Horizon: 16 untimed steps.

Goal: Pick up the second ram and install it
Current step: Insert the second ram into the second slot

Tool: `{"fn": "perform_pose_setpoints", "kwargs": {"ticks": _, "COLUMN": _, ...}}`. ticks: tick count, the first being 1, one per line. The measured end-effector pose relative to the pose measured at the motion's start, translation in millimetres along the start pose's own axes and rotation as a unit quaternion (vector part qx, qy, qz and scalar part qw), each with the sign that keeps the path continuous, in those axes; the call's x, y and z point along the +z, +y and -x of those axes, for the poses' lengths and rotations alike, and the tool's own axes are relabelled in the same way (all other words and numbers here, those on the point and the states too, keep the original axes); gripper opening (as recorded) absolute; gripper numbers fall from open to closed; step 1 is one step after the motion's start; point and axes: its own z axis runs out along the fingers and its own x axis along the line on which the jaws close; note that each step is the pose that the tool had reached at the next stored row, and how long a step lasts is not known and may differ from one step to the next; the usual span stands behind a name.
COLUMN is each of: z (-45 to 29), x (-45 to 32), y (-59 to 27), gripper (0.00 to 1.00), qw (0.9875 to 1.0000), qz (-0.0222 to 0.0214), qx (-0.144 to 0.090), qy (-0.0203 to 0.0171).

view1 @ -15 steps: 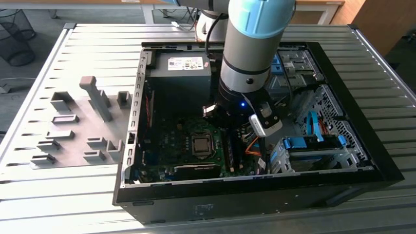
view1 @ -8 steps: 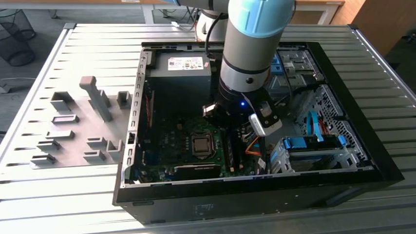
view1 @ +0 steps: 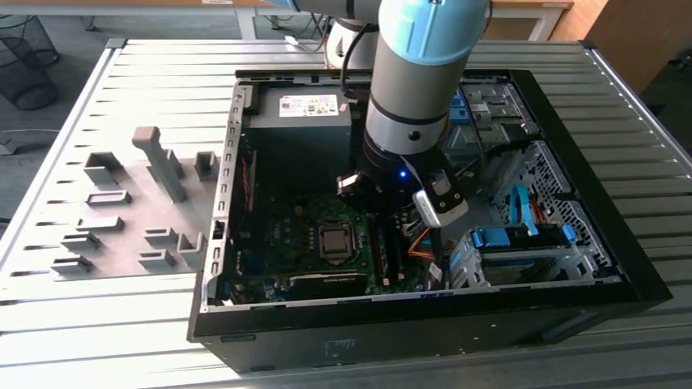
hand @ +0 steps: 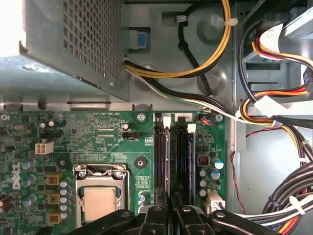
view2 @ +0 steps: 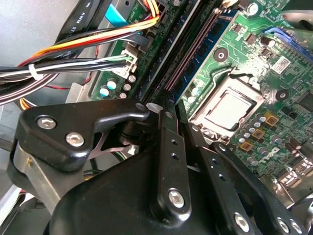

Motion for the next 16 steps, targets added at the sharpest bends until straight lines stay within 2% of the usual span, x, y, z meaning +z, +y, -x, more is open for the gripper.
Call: {"fn": "perform_pose_setpoints", "kwargs": {"ticks": 16, "z": -0.1, "x": 2.5, "y": -0.2, "gripper": 0.14, "qw": 1.0, "qz": 0.0, "qx": 0.0, "qy": 0.0}}
